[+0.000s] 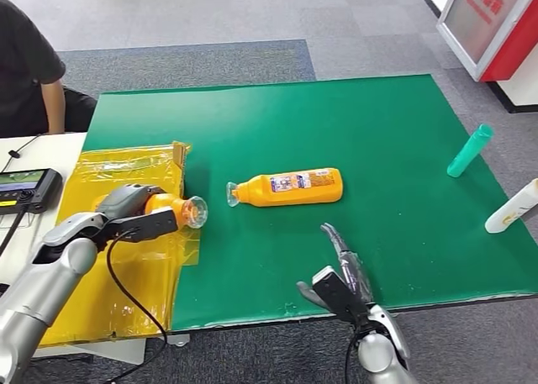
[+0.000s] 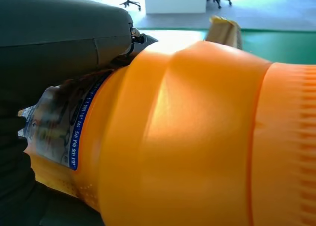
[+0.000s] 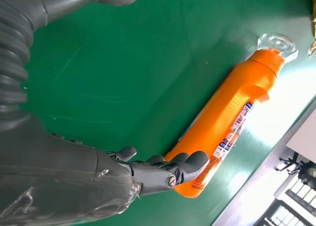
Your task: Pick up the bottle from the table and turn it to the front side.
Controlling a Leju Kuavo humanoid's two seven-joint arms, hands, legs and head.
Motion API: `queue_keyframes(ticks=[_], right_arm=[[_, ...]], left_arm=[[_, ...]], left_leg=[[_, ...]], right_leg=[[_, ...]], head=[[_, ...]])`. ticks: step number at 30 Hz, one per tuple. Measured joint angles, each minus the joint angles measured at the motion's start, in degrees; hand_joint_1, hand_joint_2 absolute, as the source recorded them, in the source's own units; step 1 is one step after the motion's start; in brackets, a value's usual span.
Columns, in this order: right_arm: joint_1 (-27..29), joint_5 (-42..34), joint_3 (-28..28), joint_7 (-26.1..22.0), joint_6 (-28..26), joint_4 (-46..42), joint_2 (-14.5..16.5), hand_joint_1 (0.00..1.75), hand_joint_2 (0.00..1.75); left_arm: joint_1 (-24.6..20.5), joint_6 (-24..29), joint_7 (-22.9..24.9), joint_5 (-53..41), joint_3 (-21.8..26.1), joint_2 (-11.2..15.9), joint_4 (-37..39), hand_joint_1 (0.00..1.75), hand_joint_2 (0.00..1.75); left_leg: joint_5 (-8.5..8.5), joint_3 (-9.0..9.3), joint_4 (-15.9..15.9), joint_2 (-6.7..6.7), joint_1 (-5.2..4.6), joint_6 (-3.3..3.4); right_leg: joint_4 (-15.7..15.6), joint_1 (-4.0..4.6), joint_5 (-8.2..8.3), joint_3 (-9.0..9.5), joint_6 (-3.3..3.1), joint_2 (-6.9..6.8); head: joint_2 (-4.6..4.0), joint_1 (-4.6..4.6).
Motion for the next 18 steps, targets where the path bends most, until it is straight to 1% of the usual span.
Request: queue_keyframes(ticks=[3,8,12,13,14,15,18], right_arm=[[-0.39,0.0,0.15,0.0,0.07,0.48,0.0,0.0,1.75],[-0.68,0.0,0.41,0.0,0.09,1.12,0.0,0.0,1.75],[-0.83,-0.23,0.64,0.02,0.2,1.43,0.0,0.0,1.75],[-0.86,-0.3,0.72,0.08,0.23,1.51,0.0,0.0,1.75],[-0.89,-0.34,0.78,0.18,0.23,1.59,0.0,0.0,1.75],[-0.9,-0.37,0.81,0.32,0.19,1.67,0.0,0.0,1.75],[-0.9,-0.32,0.83,0.69,-0.02,1.76,0.0,0.0,1.75]], left_arm=[[-1.05,-0.39,-0.39,0.24,-1.66,-0.27,1.63,1.75,1.75],[-2.13,-0.57,-0.43,0.4,-2.98,-0.5,3.15,1.75,1.75],[-2.71,-2.54,-0.45,2.29,-4.28,-0.04,3.53,1.75,1.75],[-2.87,-2.99,-0.18,2.92,-4.67,0.21,3.53,1.74,1.75],[-3.01,-3.26,0.35,3.42,-5.01,0.43,3.52,1.68,1.75],[-3.11,-3.29,1.24,3.69,-5.32,0.58,3.51,1.44,1.75],[-3.17,-2.75,4.61,3.11,-6.2,0.68,3.49,0.34,1.75]], left_leg=[[0.0,0.0,-0.01,0.0,0.0,0.0],[0.02,0.0,-0.03,0.0,0.01,-0.02],[0.03,0.01,-0.04,0.0,0.01,-0.03],[0.03,0.02,-0.05,0.0,0.01,-0.03],[0.03,0.03,-0.05,0.0,0.0,-0.03],[0.03,0.03,-0.05,0.0,0.0,-0.03],[0.03,0.04,-0.05,0.0,0.0,-0.04]], right_leg=[[0.0,0.0,-0.01,0.0,-0.01,-0.01],[0.01,0.01,-0.01,0.01,-0.02,-0.01],[0.02,0.01,-0.01,0.05,-0.02,-0.01],[0.02,0.01,-0.01,0.05,-0.02,-0.01],[0.02,0.01,-0.01,0.06,-0.02,-0.01],[0.02,0.01,-0.01,0.06,-0.02,-0.01],[0.02,0.01,-0.01,0.06,-0.03,-0.01]], head=[[0.0,0.0],[0.0,0.01],[0.0,0.01],[0.0,0.01],[0.0,0.01],[0.0,0.01],[0.0,0.01]])
